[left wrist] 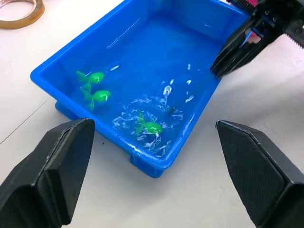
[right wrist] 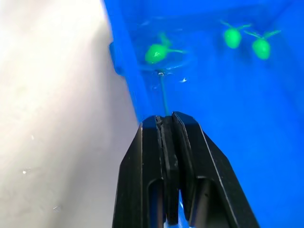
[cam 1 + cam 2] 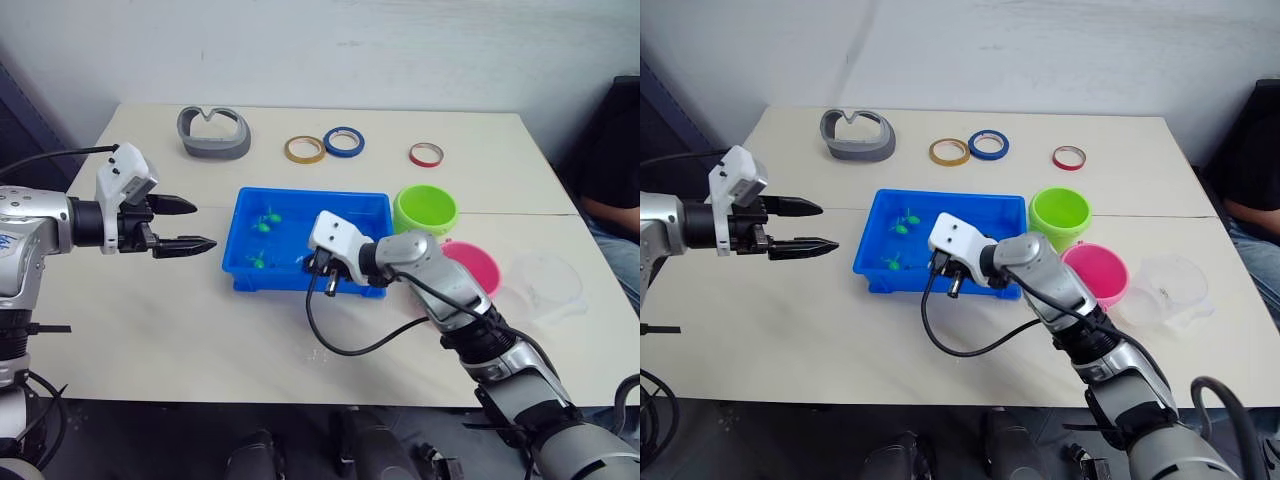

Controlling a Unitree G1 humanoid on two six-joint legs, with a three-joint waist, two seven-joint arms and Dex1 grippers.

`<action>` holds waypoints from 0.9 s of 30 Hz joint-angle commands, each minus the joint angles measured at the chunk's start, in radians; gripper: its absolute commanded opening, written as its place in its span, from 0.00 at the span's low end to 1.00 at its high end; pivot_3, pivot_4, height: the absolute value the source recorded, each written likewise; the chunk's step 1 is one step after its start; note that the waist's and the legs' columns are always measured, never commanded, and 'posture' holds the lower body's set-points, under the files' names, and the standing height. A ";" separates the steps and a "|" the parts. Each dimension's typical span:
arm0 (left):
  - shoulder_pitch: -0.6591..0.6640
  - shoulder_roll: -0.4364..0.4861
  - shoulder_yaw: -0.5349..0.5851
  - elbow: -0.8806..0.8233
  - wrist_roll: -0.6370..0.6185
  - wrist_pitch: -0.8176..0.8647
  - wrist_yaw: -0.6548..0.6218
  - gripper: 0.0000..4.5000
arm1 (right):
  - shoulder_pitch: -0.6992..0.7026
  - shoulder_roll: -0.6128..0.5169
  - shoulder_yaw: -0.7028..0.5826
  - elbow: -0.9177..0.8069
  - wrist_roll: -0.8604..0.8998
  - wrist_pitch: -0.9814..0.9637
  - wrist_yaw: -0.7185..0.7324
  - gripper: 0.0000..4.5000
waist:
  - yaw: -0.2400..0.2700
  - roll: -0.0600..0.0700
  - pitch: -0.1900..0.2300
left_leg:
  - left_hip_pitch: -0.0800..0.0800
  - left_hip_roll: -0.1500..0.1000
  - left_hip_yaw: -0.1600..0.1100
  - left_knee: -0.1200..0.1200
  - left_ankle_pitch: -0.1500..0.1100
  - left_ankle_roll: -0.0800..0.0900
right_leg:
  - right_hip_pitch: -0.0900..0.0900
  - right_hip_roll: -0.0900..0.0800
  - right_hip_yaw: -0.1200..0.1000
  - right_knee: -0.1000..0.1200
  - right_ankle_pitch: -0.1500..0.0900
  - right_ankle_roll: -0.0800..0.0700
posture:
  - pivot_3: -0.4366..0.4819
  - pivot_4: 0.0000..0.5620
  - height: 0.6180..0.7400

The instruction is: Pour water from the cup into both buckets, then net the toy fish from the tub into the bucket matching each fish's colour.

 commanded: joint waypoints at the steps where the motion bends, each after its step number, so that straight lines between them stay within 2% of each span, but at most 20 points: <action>1: 0.002 0.024 0.047 -0.038 -0.019 0.004 0.001 0.99 | -0.022 -0.006 -0.057 -0.059 0.035 0.017 -0.006 0.00 | 0.000 0.000 0.000 | 0.000 0.000 0.000 0.000 0.000 0.000 | 0.000 0.000 0.000 0.000 0.000 0.000 | 0.48 0.27 0.98; 13: 0.049 0.035 0.069 -0.033 -0.023 -0.005 -0.014 0.99 | -0.041 -0.079 -0.155 -0.142 0.151 0.158 0.018 0.00 | 0.000 0.000 0.000 | 0.000 0.000 0.000 0.000 0.000 0.000 | 0.000 0.000 0.000 0.000 0.000 0.000 | 0.48 0.27 0.98; 27: 0.047 0.034 0.060 -0.022 -0.017 -0.024 -0.020 0.99 | -0.032 -0.136 -0.152 -0.165 0.197 0.160 0.008 0.00 | 0.000 0.000 0.000 | 0.000 0.000 0.000 0.000 0.000 0.000 | 0.000 0.000 0.000 -0.001 0.000 0.000 | 0.48 0.27 0.98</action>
